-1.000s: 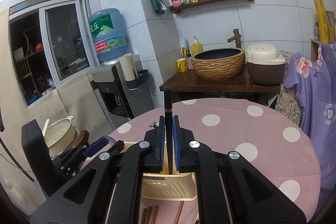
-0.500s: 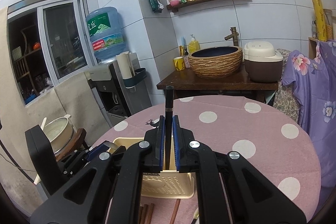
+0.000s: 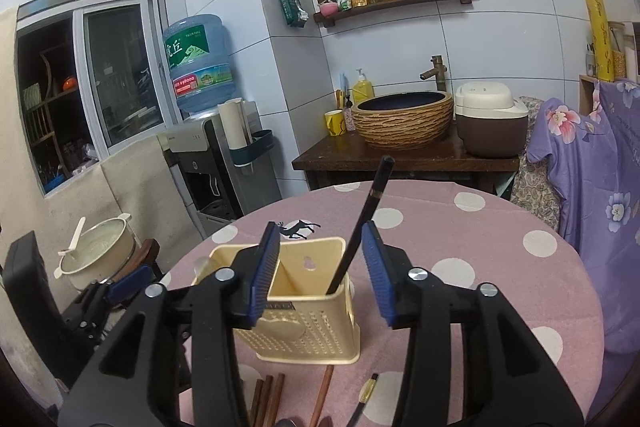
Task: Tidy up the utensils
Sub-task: 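Grasp a gold-tipped black chopstick with the right tool while the left tool returns to the utensils, then close the left tool on a wooden chopstick while the right tool lifts its chopstick, then lower both chopsticks into the beige holder and open both tools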
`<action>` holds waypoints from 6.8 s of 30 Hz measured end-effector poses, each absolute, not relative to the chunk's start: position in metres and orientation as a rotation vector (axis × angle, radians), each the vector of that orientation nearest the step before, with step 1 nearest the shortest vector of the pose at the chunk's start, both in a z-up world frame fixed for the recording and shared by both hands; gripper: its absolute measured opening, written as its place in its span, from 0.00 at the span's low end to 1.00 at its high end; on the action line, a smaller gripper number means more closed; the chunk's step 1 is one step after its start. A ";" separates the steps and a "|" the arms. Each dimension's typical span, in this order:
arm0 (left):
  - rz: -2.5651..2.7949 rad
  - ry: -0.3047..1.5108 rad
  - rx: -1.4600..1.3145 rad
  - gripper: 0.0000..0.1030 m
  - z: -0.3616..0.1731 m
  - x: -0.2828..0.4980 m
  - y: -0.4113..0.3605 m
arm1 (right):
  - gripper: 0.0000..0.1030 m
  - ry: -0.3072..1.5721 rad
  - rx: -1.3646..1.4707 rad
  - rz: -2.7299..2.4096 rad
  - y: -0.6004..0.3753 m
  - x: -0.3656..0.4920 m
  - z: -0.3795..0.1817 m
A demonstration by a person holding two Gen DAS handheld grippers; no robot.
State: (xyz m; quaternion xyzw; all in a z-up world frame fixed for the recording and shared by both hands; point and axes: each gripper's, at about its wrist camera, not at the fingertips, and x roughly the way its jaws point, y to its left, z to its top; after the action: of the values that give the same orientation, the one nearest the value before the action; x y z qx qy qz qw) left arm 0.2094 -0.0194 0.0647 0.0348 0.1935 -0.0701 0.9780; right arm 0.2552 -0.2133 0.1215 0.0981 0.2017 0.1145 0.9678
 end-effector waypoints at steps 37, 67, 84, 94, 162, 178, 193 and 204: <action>-0.175 0.752 0.000 0.62 -0.042 0.144 0.008 | 0.31 0.899 0.218 0.183 -0.206 0.219 -0.038; -0.205 0.781 0.021 0.57 -0.046 0.160 0.004 | 0.08 0.991 0.206 0.086 -0.192 0.281 -0.052; -0.175 0.916 0.049 0.25 -0.052 0.203 -0.013 | 0.08 0.823 0.222 0.165 -0.195 0.244 -0.008; -0.125 0.922 0.098 0.13 -0.053 0.218 -0.022 | 0.08 0.762 0.249 0.212 -0.199 0.221 0.012; -0.280 0.474 -0.058 0.08 0.107 0.159 0.025 | 0.08 0.502 0.211 0.498 -0.197 0.173 0.137; -0.381 0.305 -0.018 0.08 0.230 0.179 0.006 | 0.08 0.343 0.147 0.438 -0.200 0.209 0.250; -0.301 0.333 0.017 0.07 0.237 0.247 -0.028 | 0.08 0.352 0.138 0.307 -0.190 0.282 0.248; -0.264 0.507 -0.032 0.07 0.153 0.282 -0.022 | 0.08 0.462 0.076 0.262 -0.169 0.302 0.168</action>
State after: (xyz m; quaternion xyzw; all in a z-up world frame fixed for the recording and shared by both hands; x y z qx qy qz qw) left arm 0.2821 -0.0218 0.1527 -0.0156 0.2499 -0.1301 0.9594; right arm 0.3021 -0.1690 0.1675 0.0377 0.2281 0.1296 0.9642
